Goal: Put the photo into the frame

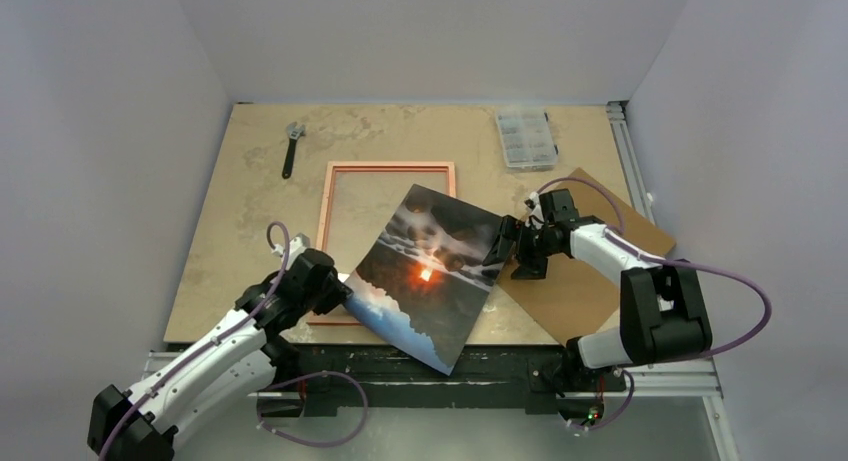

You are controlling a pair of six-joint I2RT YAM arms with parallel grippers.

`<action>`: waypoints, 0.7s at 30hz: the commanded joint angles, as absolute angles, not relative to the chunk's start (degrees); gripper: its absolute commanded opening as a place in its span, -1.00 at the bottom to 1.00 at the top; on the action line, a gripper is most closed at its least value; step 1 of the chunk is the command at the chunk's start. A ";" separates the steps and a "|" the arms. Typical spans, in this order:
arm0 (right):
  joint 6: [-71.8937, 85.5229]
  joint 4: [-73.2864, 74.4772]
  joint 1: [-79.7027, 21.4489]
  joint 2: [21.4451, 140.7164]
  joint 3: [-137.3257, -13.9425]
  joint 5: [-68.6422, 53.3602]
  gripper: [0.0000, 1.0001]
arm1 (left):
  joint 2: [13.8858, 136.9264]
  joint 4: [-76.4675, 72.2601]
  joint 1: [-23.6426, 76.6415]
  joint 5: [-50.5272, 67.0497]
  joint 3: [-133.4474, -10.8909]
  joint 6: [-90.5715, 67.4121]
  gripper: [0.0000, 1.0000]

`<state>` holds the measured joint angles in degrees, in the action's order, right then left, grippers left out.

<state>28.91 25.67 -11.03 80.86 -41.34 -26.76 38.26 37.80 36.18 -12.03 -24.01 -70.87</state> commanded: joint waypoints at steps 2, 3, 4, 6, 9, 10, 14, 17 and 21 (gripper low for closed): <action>29.54 25.83 -11.14 81.85 -39.50 -28.02 0.71 | 41.06 36.18 36.65 -10.92 -28.44 -68.85 -0.31; 29.53 26.10 -11.16 81.77 -39.39 -27.56 0.71 | 41.73 36.54 36.72 -10.82 -28.90 -68.58 -0.17; 29.44 26.38 -10.95 81.78 -39.31 -27.09 0.71 | 42.20 36.79 36.66 -10.75 -29.25 -68.35 -0.04; 29.59 26.69 -10.27 81.77 -39.00 -26.89 0.71 | 42.76 37.20 36.78 -10.65 -29.55 -67.93 0.17; 29.53 27.02 -8.42 81.62 -38.32 -27.46 0.71 | 43.15 38.69 36.86 -11.52 -30.62 -66.93 0.40; 29.42 26.93 -7.84 81.46 -38.01 -27.88 0.71 | 43.30 39.69 36.83 -12.00 -31.21 -66.52 0.45; 28.84 26.12 -6.18 81.82 -37.01 -29.36 0.68 | 45.90 42.55 36.83 -12.40 -34.88 -61.74 0.55; 29.51 23.64 -5.81 82.88 -35.55 -31.37 0.65 | 49.24 46.72 37.07 -13.20 -39.40 -58.76 0.56; 31.97 17.18 -5.55 85.37 -32.45 -36.06 0.55 | 51.74 47.26 37.70 -12.82 -42.54 -56.32 0.55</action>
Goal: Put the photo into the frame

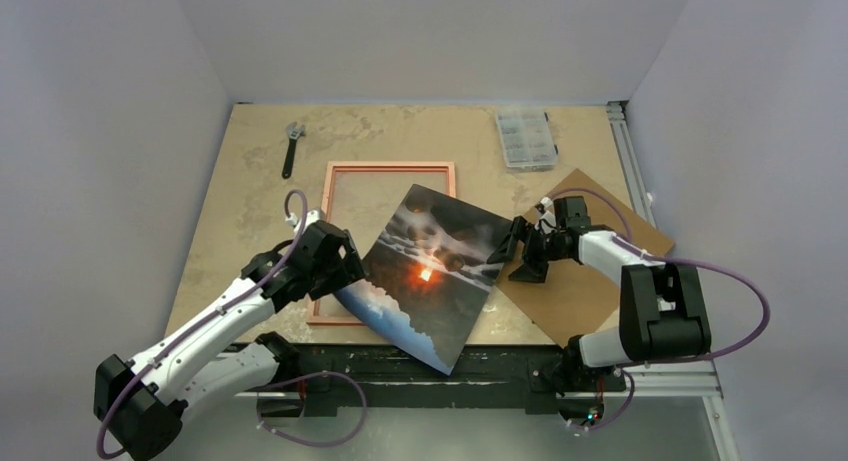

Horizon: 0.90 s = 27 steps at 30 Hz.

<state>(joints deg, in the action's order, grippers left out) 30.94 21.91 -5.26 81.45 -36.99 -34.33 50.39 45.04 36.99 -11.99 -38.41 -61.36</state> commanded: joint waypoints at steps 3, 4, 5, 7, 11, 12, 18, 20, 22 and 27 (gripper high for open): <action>36.24 9.85 -5.58 86.14 -29.42 -42.01 0.42 | 52.39 45.85 38.17 -11.70 -42.48 -55.91 0.54; 37.75 7.20 -5.61 85.95 -28.35 -43.18 0.38 | 52.58 45.41 38.27 -11.43 -42.29 -55.94 0.54; 39.13 3.51 -5.60 85.68 -27.57 -44.17 0.33 | 52.78 44.78 38.42 -11.16 -42.01 -56.20 0.54; 41.12 0.51 -5.62 85.15 -26.79 -45.07 0.26 | 53.31 43.99 38.54 -10.54 -41.55 -56.31 0.53; 42.19 -1.55 -5.57 83.32 -27.35 -45.33 -0.15 | 53.97 43.67 38.84 -10.28 -41.65 -56.39 0.53; 42.19 -1.53 -5.55 82.89 -27.52 -45.15 -0.33 | 54.03 43.55 38.85 -10.28 -41.74 -56.30 0.53; 41.90 3.30 -5.61 80.76 -32.02 -45.39 -1.00 | 54.49 44.22 38.85 -10.20 -43.92 -55.09 0.53; 41.05 7.33 -5.56 78.23 -35.02 -43.99 -1.00 | 54.88 45.70 38.85 -11.17 -46.80 -54.24 0.53; 39.25 12.93 -5.62 75.68 -39.22 -41.45 -1.00 | 55.67 47.16 38.87 -11.86 -50.50 -52.77 0.53; 33.59 32.68 -5.61 72.15 -56.40 -31.89 -1.00 | 59.93 50.30 38.61 -12.17 -63.70 -47.11 0.53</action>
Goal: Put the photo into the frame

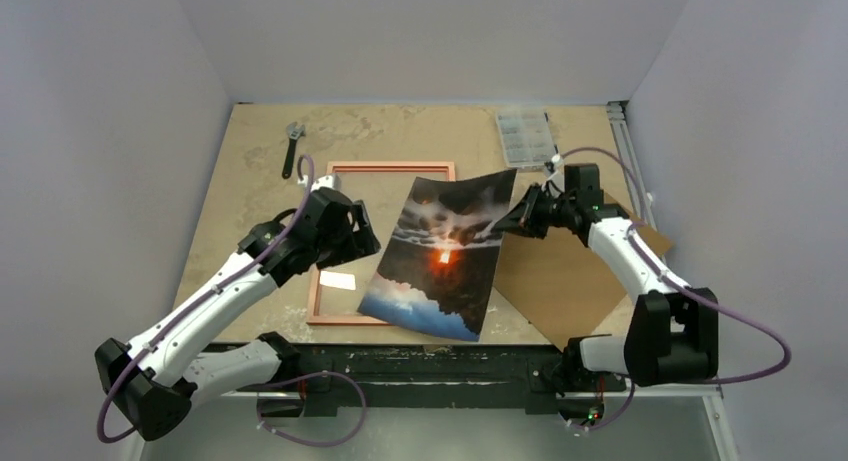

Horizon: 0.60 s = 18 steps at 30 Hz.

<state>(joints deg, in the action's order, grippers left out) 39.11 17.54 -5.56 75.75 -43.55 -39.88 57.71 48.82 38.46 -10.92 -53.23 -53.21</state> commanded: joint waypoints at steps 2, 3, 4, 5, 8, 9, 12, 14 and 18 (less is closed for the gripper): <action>32.22 38.57 -5.62 71.54 -63.52 -27.67 -1.00 | 63.10 53.24 38.34 -12.49 -70.78 -44.85 0.53; 32.00 39.88 -5.57 71.40 -66.58 -26.00 -1.00 | 64.71 55.35 38.27 -13.01 -74.01 -43.84 0.53; 31.71 42.74 -5.60 71.42 -70.07 -24.72 -1.00 | 66.18 57.10 38.16 -13.27 -77.45 -42.84 0.52; 31.18 45.22 -5.58 71.63 -73.78 -23.08 -1.00 | 67.49 58.63 38.08 -13.73 -80.39 -41.95 0.52; 29.52 51.24 -5.56 72.83 -83.60 -19.60 -1.00 | 70.44 61.38 37.49 -13.89 -87.90 -39.54 0.52; 29.15 52.88 -5.62 73.26 -86.49 -18.76 -1.00 | 71.35 61.76 37.29 -13.84 -89.72 -38.94 0.52; 28.39 57.19 -5.56 74.89 -93.62 -16.15 -1.00 | 72.81 61.85 36.43 -13.45 -93.68 -37.22 0.52; 27.30 60.75 -5.70 76.51 -98.05 -13.62 -1.00 | 73.54 62.31 36.15 -13.63 -95.25 -36.96 0.52; 25.59 66.02 -6.52 79.32 -107.91 -10.30 -1.00 | 73.38 60.66 35.97 -12.75 -92.59 -37.40 0.52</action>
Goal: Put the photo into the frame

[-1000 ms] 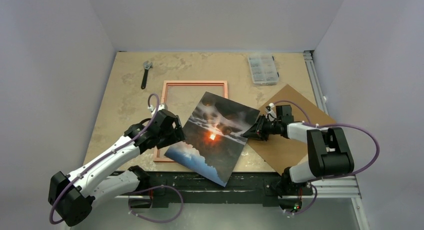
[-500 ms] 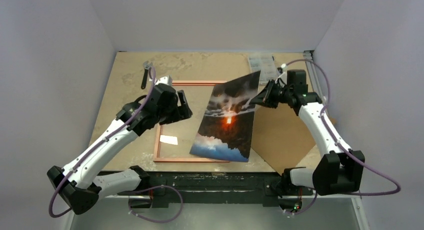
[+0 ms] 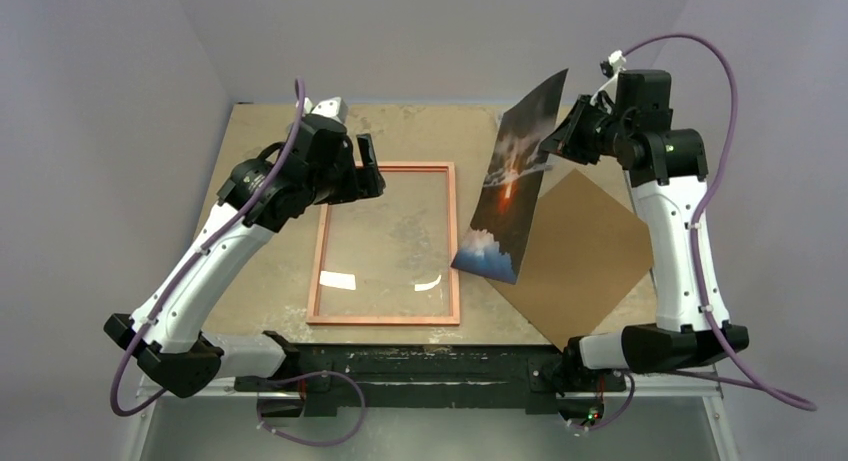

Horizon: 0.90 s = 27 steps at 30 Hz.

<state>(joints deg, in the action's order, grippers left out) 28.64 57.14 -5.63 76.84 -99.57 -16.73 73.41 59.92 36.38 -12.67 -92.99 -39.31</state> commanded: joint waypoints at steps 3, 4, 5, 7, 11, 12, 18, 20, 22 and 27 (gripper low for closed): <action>25.31 68.26 -8.94 80.43 -112.97 -5.35 -1.00 | 73.06 58.58 35.98 -11.63 -89.37 -38.27 0.52; 25.09 69.70 -11.03 81.31 -114.86 -3.22 -1.00 | 73.11 58.24 36.02 -11.39 -88.83 -38.46 0.52; 24.96 70.41 -12.65 82.23 -116.29 -1.12 -1.00 | 73.07 58.04 35.98 -11.20 -88.50 -38.49 0.52; 24.36 71.96 -14.37 84.47 -119.46 1.12 -1.00 | 73.12 58.00 35.91 -11.19 -88.27 -38.47 0.52; 23.60 75.60 -16.49 89.26 -127.96 3.78 -1.00 | 72.14 58.22 35.82 -12.31 -87.24 -38.24 0.52; 23.56 76.15 -17.16 90.30 -129.88 4.23 -1.00 | 71.87 58.47 35.78 -12.71 -86.96 -38.23 0.52; 25.29 76.55 -27.86 95.13 -130.00 8.47 -1.00 | 70.14 59.17 35.39 -14.50 -85.30 -39.36 0.52; 26.84 74.26 -32.78 95.65 -125.93 9.93 -1.00 | 68.89 58.73 35.20 -14.97 -84.34 -39.83 0.52; 28.49 71.85 -37.84 96.60 -121.91 11.59 -1.00 | 68.00 58.54 34.99 -15.11 -84.01 -40.06 0.52; 30.99 65.19 -47.04 100.20 -115.98 10.23 -1.00 | 67.25 59.24 34.72 -15.83 -83.68 -40.42 0.52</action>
